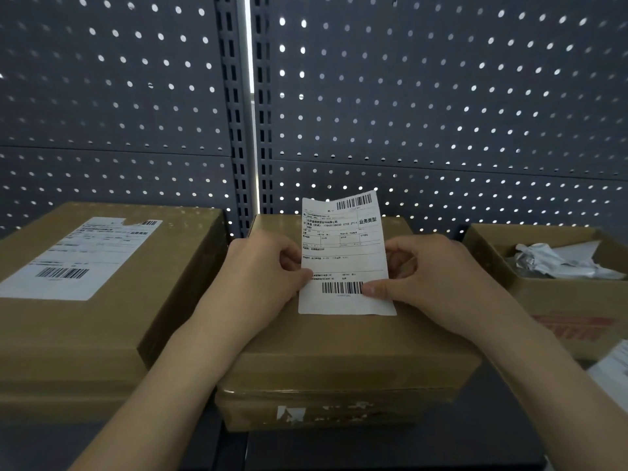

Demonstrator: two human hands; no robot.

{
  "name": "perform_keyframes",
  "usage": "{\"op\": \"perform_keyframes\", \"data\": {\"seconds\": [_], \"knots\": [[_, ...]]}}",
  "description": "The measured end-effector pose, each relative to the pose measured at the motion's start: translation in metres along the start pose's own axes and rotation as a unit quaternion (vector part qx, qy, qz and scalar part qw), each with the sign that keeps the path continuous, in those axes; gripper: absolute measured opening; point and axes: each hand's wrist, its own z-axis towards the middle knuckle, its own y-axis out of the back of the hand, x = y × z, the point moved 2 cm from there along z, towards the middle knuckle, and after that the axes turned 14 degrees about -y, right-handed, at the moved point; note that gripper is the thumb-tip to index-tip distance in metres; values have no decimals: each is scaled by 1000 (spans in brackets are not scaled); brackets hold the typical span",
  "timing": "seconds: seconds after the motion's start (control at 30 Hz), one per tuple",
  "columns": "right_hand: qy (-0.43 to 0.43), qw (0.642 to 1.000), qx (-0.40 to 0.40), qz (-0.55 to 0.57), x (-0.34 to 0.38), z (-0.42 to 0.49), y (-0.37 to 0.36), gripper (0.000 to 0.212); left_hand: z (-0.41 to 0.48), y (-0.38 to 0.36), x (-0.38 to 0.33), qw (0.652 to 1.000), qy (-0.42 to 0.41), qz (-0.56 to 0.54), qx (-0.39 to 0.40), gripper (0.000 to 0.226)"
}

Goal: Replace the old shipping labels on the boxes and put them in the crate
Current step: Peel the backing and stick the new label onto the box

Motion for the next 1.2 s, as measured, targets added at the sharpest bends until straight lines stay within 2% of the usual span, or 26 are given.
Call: {"op": "perform_keyframes", "data": {"seconds": [0.17, 0.3, 0.43, 0.57, 0.67, 0.77, 0.87, 1.0, 1.2], "knots": [[-3, 1000, -1, -1, 1, -3, 4, 74, -1, -2, -1, 999, 5, 30, -19, 10], [35, 999, -11, -2, 3, -8, 3, 76, -5, -3, -7, 997, -19, 69, -38, 26], [29, 999, 11, -39, -2, -5, -1, 81, -9, -4, -8, 994, -49, 102, 12, 40], [23, 998, 0, -63, -9, 0, 9, 67, -10, 4, -7, 989, -68, 122, 56, 41], [86, 995, -19, -42, -6, 3, 7, 42, -5, 3, -10, 979, -127, 142, 78, 43], [169, 981, 27, -86, 2, 7, -5, 27, 3, -6, -13, 966, -167, 137, 145, 43], [199, 967, 83, -132, 1, 9, -16, 40, 2, -16, -6, 954, -140, 135, 229, 50], [183, 957, 89, -208, -5, 8, -26, 71, -1, -20, -3, 941, -118, 164, 273, 55], [117, 954, 94, -259, -2, 16, -15, 67, 12, -14, -1, 941, -81, 168, 281, 66]]}}
